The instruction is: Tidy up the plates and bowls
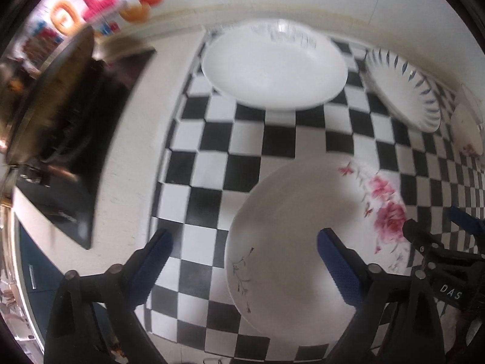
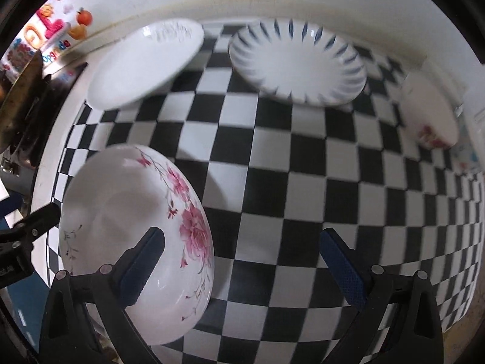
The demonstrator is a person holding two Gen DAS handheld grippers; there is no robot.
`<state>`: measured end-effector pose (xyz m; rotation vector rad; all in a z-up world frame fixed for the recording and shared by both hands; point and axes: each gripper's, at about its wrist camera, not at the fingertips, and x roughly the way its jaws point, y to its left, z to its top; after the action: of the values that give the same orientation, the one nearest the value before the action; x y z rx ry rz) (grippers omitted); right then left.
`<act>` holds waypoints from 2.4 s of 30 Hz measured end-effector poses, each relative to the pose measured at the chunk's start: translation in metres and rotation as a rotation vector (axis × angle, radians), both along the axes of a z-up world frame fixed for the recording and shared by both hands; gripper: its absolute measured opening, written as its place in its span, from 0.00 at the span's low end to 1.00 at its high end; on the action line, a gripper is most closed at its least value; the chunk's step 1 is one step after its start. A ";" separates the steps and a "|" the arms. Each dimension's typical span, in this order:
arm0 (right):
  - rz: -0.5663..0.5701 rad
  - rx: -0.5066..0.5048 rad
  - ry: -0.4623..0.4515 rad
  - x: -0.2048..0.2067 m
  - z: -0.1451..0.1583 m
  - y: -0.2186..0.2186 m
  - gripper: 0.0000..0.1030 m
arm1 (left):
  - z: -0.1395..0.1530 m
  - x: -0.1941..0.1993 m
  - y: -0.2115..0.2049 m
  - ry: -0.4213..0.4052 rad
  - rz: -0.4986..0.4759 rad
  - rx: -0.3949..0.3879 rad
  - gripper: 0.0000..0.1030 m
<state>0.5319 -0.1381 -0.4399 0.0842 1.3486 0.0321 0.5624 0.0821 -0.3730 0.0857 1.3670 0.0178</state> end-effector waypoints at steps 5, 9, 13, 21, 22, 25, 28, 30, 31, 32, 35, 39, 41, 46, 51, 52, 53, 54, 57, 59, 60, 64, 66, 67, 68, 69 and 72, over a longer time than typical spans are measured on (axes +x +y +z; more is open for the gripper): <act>-0.049 0.061 0.073 0.003 -0.021 -0.003 0.99 | -0.029 0.009 0.009 0.097 -0.040 -0.053 0.80; -0.073 0.106 0.123 0.003 -0.033 -0.001 0.93 | -0.048 0.015 0.012 0.178 -0.060 -0.108 0.56; -0.096 0.141 0.155 0.004 -0.041 0.000 0.81 | -0.059 0.019 0.015 0.218 -0.075 -0.158 0.52; -0.092 0.219 0.199 0.007 -0.041 0.012 0.27 | -0.058 0.025 0.019 0.235 -0.102 -0.217 0.39; -0.093 0.215 0.194 0.007 -0.041 0.013 0.27 | -0.058 0.026 0.019 0.235 -0.108 -0.218 0.39; -0.097 0.214 0.191 0.008 -0.042 0.021 0.26 | -0.059 0.025 0.023 0.240 -0.108 -0.222 0.39; -0.111 0.223 0.201 0.006 -0.043 0.018 0.25 | -0.055 0.018 0.017 0.235 -0.122 -0.215 0.39; -0.114 0.218 0.194 0.002 -0.040 0.014 0.25 | -0.052 0.014 0.011 0.231 -0.140 -0.212 0.39; -0.119 0.217 0.193 0.000 -0.038 0.012 0.25 | -0.052 0.012 0.008 0.231 -0.144 -0.209 0.39; -0.124 0.217 0.191 -0.002 -0.037 0.007 0.24 | -0.050 0.012 0.003 0.233 -0.151 -0.207 0.39; -0.145 0.216 0.171 -0.007 -0.026 -0.006 0.24 | -0.041 0.011 -0.015 0.225 -0.172 -0.205 0.39; -0.180 0.218 0.137 -0.013 -0.007 -0.032 0.24 | -0.028 0.012 -0.047 0.208 -0.208 -0.208 0.39; -0.194 0.219 0.124 -0.015 0.000 -0.046 0.24 | -0.023 0.014 -0.063 0.201 -0.223 -0.213 0.39; -0.219 0.222 0.108 -0.022 0.012 -0.082 0.24 | -0.016 0.014 -0.102 0.186 -0.260 -0.207 0.39; -0.239 0.227 0.111 -0.031 0.011 -0.120 0.24 | -0.021 0.016 -0.140 0.198 -0.283 -0.198 0.39; -0.240 0.229 0.115 -0.033 0.009 -0.129 0.24 | -0.024 0.016 -0.148 0.203 -0.286 -0.193 0.39; -0.239 0.231 0.118 -0.035 0.007 -0.138 0.24 | -0.026 0.016 -0.154 0.206 -0.288 -0.189 0.39; -0.240 0.230 0.122 -0.036 0.004 -0.144 0.24 | -0.029 0.015 -0.161 0.213 -0.294 -0.182 0.39; -0.233 0.227 0.139 -0.037 -0.009 -0.152 0.24 | -0.037 0.006 -0.172 0.233 -0.294 -0.165 0.39; -0.228 0.233 0.156 -0.038 -0.018 -0.157 0.24 | -0.045 0.001 -0.176 0.252 -0.282 -0.148 0.39; -0.222 0.236 0.164 -0.039 -0.022 -0.159 0.24 | -0.048 0.000 -0.178 0.257 -0.279 -0.142 0.39; -0.198 0.240 0.185 -0.037 -0.034 -0.161 0.23 | -0.057 -0.002 -0.184 0.267 -0.259 -0.121 0.39; -0.180 0.239 0.188 -0.036 -0.037 -0.161 0.23 | -0.058 -0.002 -0.187 0.264 -0.242 -0.111 0.39; -0.167 0.237 0.188 -0.036 -0.037 -0.161 0.23 | -0.059 -0.001 -0.188 0.264 -0.230 -0.112 0.39; -0.151 0.234 0.189 -0.034 -0.037 -0.160 0.23 | -0.060 -0.003 -0.187 0.264 -0.223 -0.112 0.39; -0.136 0.237 0.191 -0.033 -0.036 -0.161 0.23 | -0.060 -0.003 -0.187 0.263 -0.214 -0.112 0.39; -0.108 0.245 0.202 -0.032 -0.037 -0.162 0.23 | -0.061 -0.010 -0.190 0.256 -0.193 -0.107 0.39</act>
<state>0.5001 -0.2999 -0.4771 0.3747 1.5355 0.1000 0.5527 -0.1082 -0.4341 0.1337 1.6069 -0.2351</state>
